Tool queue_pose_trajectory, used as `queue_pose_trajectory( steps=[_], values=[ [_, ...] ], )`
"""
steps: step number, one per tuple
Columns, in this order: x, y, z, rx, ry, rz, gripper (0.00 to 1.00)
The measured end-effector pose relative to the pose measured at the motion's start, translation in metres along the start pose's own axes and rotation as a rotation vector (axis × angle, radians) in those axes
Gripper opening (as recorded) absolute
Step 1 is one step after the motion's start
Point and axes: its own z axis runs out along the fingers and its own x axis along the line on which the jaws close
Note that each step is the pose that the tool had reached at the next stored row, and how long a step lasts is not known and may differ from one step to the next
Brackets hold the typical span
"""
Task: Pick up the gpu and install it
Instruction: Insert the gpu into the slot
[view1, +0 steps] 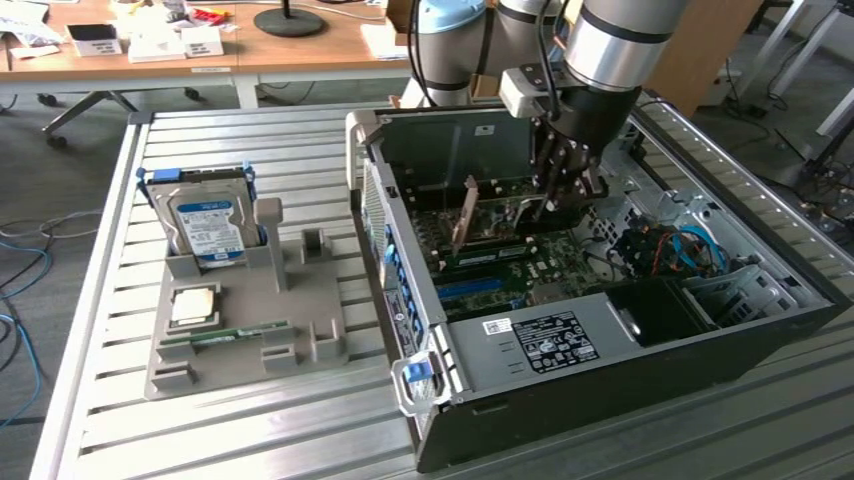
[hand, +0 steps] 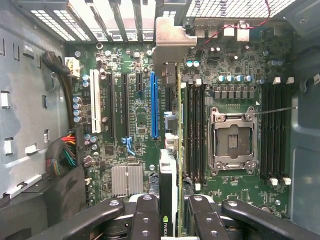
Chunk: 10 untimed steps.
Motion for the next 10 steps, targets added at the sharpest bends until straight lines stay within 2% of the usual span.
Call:
queue_pose_trajectory(
  steps=[10],
  values=[
    [0.0022, 0.0021, 0.0044, 0.0009, -0.0005, 0.0, 0.27]
  ],
)
